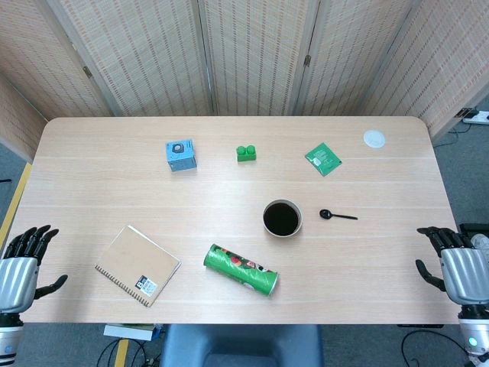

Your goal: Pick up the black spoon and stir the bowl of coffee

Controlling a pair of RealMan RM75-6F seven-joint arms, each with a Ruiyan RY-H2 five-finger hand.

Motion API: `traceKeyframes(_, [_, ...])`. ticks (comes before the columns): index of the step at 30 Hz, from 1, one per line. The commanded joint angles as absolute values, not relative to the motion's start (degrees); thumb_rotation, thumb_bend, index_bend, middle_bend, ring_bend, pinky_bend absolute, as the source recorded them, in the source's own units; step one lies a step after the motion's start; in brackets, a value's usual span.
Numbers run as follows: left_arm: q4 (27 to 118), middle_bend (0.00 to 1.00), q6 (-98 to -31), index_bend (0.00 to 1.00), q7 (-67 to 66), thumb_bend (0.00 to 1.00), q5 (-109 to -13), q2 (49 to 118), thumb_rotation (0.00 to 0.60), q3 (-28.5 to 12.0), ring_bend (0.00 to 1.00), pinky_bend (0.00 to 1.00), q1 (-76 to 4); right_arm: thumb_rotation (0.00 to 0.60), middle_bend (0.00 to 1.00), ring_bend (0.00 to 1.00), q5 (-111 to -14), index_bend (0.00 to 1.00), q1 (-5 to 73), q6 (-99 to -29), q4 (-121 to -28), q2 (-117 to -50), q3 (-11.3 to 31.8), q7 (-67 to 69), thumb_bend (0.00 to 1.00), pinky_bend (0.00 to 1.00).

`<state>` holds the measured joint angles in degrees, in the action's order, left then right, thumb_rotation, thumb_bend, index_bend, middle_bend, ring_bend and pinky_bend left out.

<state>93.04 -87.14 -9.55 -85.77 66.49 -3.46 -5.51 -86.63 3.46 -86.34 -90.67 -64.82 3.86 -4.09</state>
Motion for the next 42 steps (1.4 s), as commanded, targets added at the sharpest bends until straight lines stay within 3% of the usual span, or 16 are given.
traceKeyframes(1, [93.0,0.15,-87.1,0.18,-9.5,0.19,-85.8,66.5,0.600,-3.5,0.12,0.18,-5.6,0.600,0.33,0.30,-86.5,0.27,3.9,-85.8,-90.4,-65.0,4.1,-4.3,0.24,0.31])
traceKeyframes(7, [92.3,0.15,-87.3,0.20,-8.9,0.20,-86.0,67.0,0.600,-3.4,0.12,0.18,-5.6,0.600,0.44,0.45,-85.0,0.27,6.4,-81.9,-89.2,-65.3,5.2,-4.6,0.25,0.36])
traceKeyframes(10, [92.2,0.15,-87.3,0.20,-8.9,0.19,-86.0,67.2,0.600,-3.3,0.12,0.18,-5.4,0.600,0.56,0.61,-85.0,0.27,8.6,-78.8,-88.7,-65.9,5.4,-5.2,0.27,0.52])
traceKeyframes(13, [92.1,0.15,-87.4,0.20,-8.9,0.19,-85.7,67.2,0.600,-3.2,0.12,0.18,-5.2,0.600,0.72,0.80,-84.1,0.27,10.8,-75.2,-88.1,-66.5,5.7,-5.6,0.33,0.76])
traceKeyframes(18, [92.1,0.15,-87.4,0.20,-8.8,0.19,-85.7,67.2,0.600,-3.0,0.12,0.18,-5.0,0.600,0.88,0.98,-81.5,0.27,15.2,-67.4,-86.6,-67.7,6.3,-6.0,0.56,0.92])
traceKeyframes(27, [91.9,0.15,-87.9,0.20,-8.6,0.20,-85.4,67.3,0.600,-2.8,0.12,0.18,-4.2,0.600,0.94,1.00,-77.1,0.27,23.1,-54.7,-80.8,-72.5,7.3,-6.0,0.86,1.00])
traceKeyframes(34, [91.6,0.15,-88.5,0.20,-8.1,0.20,-85.4,67.2,0.600,-2.6,0.12,0.18,-3.7,0.600,0.97,1.00,-75.7,0.27,28.1,-48.5,-75.4,-77.0,7.5,-5.7,0.95,1.00])
traceKeyframes(42, [91.4,0.15,-88.8,0.20,-7.9,0.19,-85.4,67.3,0.600,-2.6,0.12,0.18,-3.3,0.600,0.97,1.00,-73.6,0.27,31.6,-44.9,-70.9,-81.0,7.8,-5.8,0.97,1.00])
